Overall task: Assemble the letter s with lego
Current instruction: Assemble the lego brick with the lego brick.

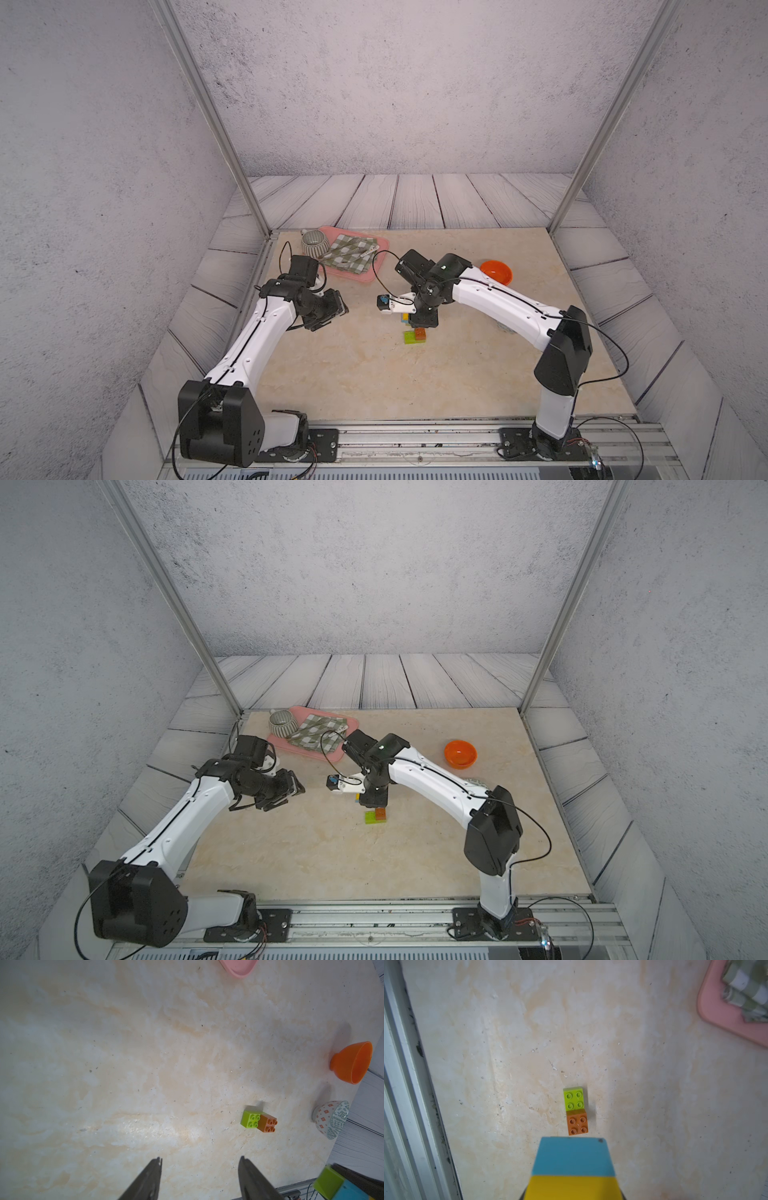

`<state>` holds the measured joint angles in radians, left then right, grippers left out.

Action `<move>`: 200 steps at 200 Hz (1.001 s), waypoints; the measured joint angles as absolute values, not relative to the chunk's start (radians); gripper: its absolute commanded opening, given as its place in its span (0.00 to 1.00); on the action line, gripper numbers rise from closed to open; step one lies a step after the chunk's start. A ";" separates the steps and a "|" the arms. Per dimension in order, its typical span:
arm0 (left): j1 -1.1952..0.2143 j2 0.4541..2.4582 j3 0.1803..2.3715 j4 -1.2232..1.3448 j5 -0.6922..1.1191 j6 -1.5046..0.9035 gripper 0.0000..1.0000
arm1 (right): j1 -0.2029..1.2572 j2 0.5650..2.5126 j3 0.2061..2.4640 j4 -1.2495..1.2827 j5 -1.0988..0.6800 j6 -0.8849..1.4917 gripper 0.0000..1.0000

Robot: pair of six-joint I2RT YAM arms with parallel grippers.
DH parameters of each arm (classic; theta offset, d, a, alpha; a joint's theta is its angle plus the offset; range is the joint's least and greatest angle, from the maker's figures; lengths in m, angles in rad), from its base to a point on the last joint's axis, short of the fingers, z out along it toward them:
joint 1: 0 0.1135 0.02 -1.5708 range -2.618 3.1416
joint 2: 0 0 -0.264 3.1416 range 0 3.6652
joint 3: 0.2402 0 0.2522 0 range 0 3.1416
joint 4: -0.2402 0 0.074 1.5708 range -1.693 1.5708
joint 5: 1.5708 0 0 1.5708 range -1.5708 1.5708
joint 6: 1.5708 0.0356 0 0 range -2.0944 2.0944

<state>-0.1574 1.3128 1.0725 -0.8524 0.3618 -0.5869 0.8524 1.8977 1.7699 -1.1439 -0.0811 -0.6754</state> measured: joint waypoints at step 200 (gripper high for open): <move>-0.147 1.317 1.049 -0.826 0.377 -0.587 0.64 | 0.797 2.072 1.693 -1.043 -0.089 -0.869 0.20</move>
